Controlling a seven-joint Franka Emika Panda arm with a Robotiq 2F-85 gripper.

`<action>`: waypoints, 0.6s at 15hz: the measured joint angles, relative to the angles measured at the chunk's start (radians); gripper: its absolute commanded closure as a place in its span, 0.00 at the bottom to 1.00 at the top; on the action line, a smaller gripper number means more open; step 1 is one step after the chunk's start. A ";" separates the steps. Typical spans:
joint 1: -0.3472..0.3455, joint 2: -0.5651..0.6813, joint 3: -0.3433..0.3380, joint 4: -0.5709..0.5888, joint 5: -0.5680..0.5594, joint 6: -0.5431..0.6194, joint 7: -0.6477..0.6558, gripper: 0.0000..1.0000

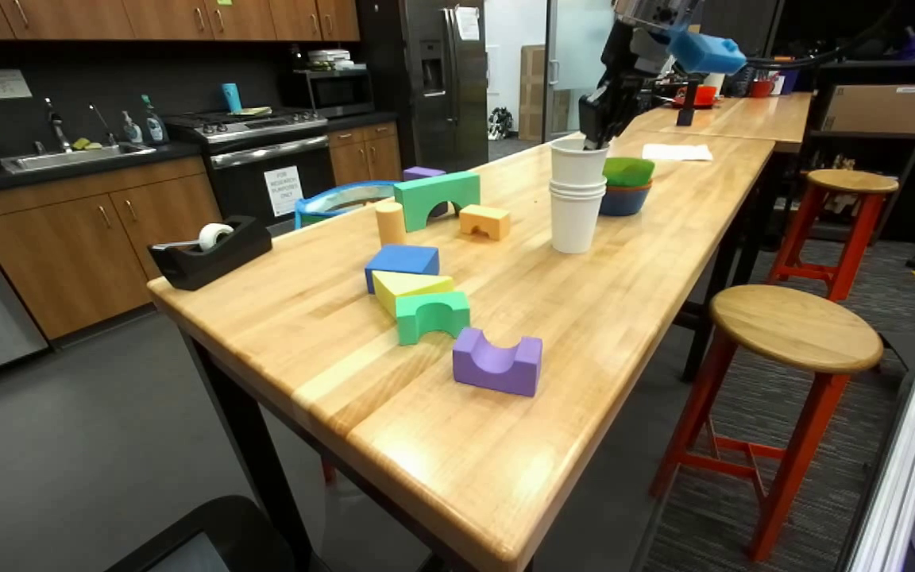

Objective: Put the middle cup and the first left cup in the right cup, respectively

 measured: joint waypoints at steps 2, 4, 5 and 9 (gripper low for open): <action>0.000 0.011 0.000 0.005 0.016 0.003 -0.009 0.60; 0.000 0.019 0.001 0.009 0.021 0.006 -0.011 0.48; 0.000 0.021 0.002 0.012 0.022 0.007 -0.011 0.42; 0.001 0.023 0.007 0.018 0.028 0.007 -0.015 0.14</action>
